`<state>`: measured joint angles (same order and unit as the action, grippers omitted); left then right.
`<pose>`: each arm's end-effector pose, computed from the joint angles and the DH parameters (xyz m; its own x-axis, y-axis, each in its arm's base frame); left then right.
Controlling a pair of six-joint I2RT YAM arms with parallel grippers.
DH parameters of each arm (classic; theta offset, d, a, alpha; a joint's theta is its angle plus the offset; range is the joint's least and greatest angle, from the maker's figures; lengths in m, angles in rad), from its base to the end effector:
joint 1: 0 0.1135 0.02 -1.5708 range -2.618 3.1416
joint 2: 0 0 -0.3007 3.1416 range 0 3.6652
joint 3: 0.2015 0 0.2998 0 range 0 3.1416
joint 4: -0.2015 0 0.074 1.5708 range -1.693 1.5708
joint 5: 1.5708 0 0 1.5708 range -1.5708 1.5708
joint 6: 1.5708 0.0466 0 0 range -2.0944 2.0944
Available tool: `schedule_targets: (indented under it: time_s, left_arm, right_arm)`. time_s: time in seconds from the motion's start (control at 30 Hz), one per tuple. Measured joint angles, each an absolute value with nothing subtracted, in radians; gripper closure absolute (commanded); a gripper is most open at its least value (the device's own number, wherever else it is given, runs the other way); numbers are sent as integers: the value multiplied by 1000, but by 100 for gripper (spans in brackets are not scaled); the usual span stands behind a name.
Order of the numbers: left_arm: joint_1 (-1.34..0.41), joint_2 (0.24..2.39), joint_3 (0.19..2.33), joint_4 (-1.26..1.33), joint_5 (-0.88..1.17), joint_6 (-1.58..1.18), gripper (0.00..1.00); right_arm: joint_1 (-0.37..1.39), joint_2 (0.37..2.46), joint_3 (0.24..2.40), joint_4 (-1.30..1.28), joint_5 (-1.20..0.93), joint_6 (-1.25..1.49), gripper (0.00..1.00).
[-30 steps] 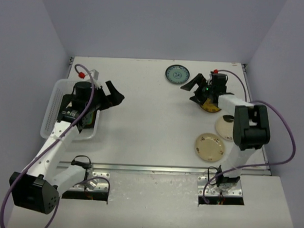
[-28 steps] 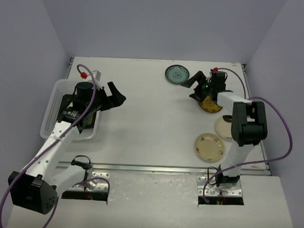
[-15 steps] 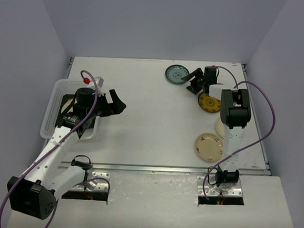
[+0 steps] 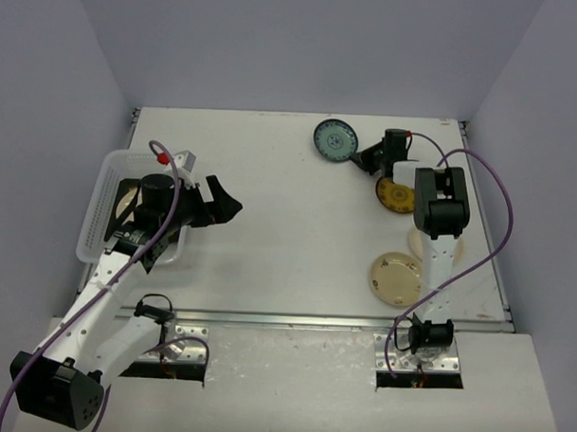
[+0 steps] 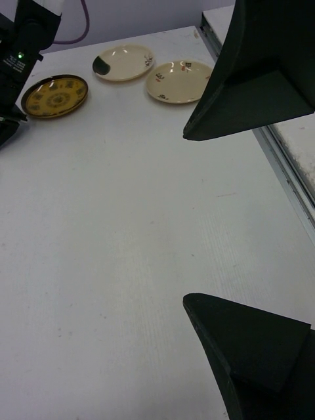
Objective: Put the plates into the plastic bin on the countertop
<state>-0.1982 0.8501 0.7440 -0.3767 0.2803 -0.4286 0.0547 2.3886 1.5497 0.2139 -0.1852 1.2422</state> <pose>0.2183 -0.0570 0.3128 -0.5925 -0.2884 -0.7522 0.2014 0.8510 -0.4849 0.5762 0.0401 0.0706 -0.3805 0.9109 -0.1597 0.4875 0.3444 0.8023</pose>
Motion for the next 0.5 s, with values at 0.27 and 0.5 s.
schedule_targets:
  time_s: [0.27, 0.5]
  left_arm:
    - [-198, 869, 697, -355, 334, -435, 0]
    - [-198, 866, 688, -352, 358, -436, 0]
  right_arm:
    - [55, 2393, 1551, 267, -206, 1255, 65]
    - [55, 2462, 1646, 263, -243, 1276, 73]
